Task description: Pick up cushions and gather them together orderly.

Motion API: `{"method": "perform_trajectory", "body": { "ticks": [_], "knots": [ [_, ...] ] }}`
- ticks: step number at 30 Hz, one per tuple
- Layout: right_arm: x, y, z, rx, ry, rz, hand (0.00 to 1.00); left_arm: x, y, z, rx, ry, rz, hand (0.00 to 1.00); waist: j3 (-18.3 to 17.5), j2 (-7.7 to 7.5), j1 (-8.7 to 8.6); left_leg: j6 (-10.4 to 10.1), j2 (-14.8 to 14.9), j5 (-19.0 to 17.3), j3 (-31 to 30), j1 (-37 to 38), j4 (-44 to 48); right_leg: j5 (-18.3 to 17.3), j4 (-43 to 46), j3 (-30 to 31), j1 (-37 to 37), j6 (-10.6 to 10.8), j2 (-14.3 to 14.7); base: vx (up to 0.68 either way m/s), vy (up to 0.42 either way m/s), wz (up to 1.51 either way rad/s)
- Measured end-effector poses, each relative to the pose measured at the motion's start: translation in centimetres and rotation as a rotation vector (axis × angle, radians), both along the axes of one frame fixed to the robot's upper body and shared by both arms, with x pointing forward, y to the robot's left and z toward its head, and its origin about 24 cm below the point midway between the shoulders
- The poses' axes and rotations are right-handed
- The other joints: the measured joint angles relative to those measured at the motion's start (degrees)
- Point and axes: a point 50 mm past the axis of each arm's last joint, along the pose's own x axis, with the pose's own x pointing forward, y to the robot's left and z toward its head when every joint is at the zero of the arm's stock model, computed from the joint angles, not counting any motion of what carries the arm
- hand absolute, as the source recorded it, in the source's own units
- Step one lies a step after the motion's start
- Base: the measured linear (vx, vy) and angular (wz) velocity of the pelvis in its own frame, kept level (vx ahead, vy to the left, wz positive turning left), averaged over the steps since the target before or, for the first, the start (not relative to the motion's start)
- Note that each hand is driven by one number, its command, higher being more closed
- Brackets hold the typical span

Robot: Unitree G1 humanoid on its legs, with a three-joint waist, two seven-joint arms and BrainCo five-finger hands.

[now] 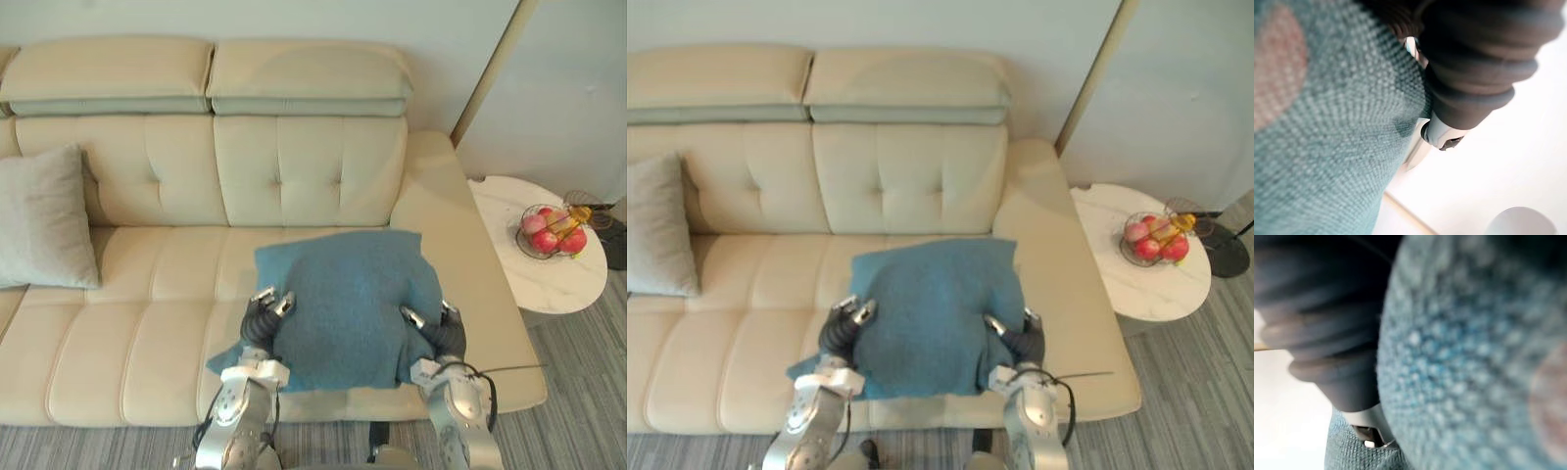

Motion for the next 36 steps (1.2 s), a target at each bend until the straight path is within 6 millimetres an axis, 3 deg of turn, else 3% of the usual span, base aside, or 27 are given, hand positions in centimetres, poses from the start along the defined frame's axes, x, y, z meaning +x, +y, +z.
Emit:
{"method": "perform_trajectory", "body": {
  "ticks": [1,4,6,8,11,13,14,15,19,22,25,28,31,36],
  "knots": [
    [0.6,0.2,0.9,0.002,-0.034,-0.005,1.00,0.5,0.0,0.9,-0.007,-0.037,0.012,1.00,0.3,0.02,0.24,0.0,0.1,0.0,-0.1,-1.5,0.7,0.0,0.8,0.1,-1.6,0.0,0.0,-0.16,-0.023,0.00],
    [3.7,1.2,6.2,-0.022,-0.220,-0.028,1.00,3.1,-0.2,6.5,-0.050,-0.242,0.107,1.00,1.6,0.08,0.88,0.1,0.5,0.1,-0.5,-9.3,4.2,-0.1,4.7,0.9,-9.7,-0.3,0.0,-0.15,-0.022,-0.02],
    [5.5,2.0,11.0,-0.021,-0.380,-0.041,1.00,4.4,-0.2,11.1,-0.095,-0.403,0.157,1.00,2.8,0.12,0.92,0.2,0.6,0.3,-0.7,-13.2,5.8,-0.1,6.9,1.4,-14.1,-0.4,-0.2,-0.12,-0.011,0.00],
    [6.2,2.3,14.1,-0.037,-0.482,-0.066,1.00,4.7,-0.4,14.0,-0.118,-0.506,0.182,1.00,3.4,0.17,0.90,0.2,0.5,0.7,-1.0,-15.8,6.5,0.0,7.8,1.5,-16.7,-0.6,-0.3,-0.10,-0.005,0.05],
    [7.7,2.7,20.4,-0.028,-0.655,-0.136,1.00,5.7,-1.1,20.1,-0.156,-0.702,0.205,1.00,5.2,0.33,0.73,0.1,0.3,2.3,-1.6,-19.8,6.2,0.7,8.5,1.2,-20.8,-1.3,-0.5,-0.07,-0.012,0.10],
    [8.4,3.1,23.1,-0.028,-0.706,-0.170,1.00,6.6,-1.2,23.1,-0.115,-0.774,0.235,1.00,6.7,0.30,0.53,0.1,0.0,3.9,-1.8,-20.9,4.8,1.3,8.3,1.3,-22.4,-1.6,-0.6,-0.04,-0.019,0.10],
    [8.6,3.1,23.9,-0.033,-0.720,-0.187,0.00,6.9,-1.2,23.9,-0.106,-0.789,0.242,1.00,7.3,0.26,0.47,0.1,-0.2,4.4,-1.9,-21.1,4.1,1.7,8.0,1.2,-22.7,-1.6,-0.6,-0.04,-0.015,0.14],
    [8.9,3.0,25.7,-0.039,-0.748,-0.218,0.00,7.4,-1.4,26.1,-0.089,-0.820,0.255,0.00,8.7,0.33,0.35,0.0,-0.4,5.7,-2.2,-22.4,3.0,2.6,6.9,1.2,-23.8,-1.8,-0.7,-0.04,-0.006,0.10],
    [11.1,2.9,29.9,-0.041,-0.713,-0.286,0.00,9.2,-1.5,30.9,-0.023,-0.822,0.316,0.00,12.3,0.45,-0.87,-0.2,-0.5,8.4,-3.2,-27.4,1.2,5.4,4.9,0.1,-28.1,-2.5,-0.5,-0.06,0.003,0.10],
    [12.3,2.4,31.2,-0.066,-0.650,-0.297,0.00,9.7,-1.9,32.9,-0.008,-0.807,0.323,0.00,12.8,0.45,-1.27,-0.2,-0.5,9.3,-3.7,-31.2,0.9,5.9,4.9,-0.4,-31.6,-2.9,-0.6,-0.05,-0.002,0.10],
    [13.2,3.2,31.1,-0.083,-0.596,-0.239,0.00,10.1,-2.6,33.8,0.011,-0.783,0.299,0.00,13.4,0.48,-1.97,-0.3,-0.5,9.9,-4.1,-33.1,0.5,6.0,5.0,-1.1,-33.5,-3.0,-0.6,-0.02,-0.016,0.09],
    [13.8,3.4,31.2,-0.068,-0.554,-0.188,0.00,10.9,-3.1,33.2,-0.004,-0.733,0.257,0.00,13.9,0.59,-2.13,-0.4,-0.2,10.0,-4.4,-36.1,1.0,6.0,5.9,-1.5,-36.4,-3.0,-0.6,0.00,0.000,0.00],
    [13.1,2.4,33.2,-0.051,-0.603,-0.198,0.00,11.5,-3.4,32.4,-0.046,-0.684,0.230,0.00,16.4,0.75,-2.29,-0.5,0.7,10.0,-4.8,-39.1,4.3,6.0,8.2,-1.9,-38.5,-3.0,-0.3,0.00,0.000,0.00],
    [13.3,1.7,32.7,-0.007,-0.583,-0.195,0.00,12.4,-3.1,30.0,-0.060,-0.628,0.213,0.00,18.0,0.68,-2.21,-0.5,1.1,9.9,-4.9,-39.9,4.6,5.4,9.5,-1.7,-39.4,-3.2,0.0,0.00,-0.005,0.01]
  ]
}}
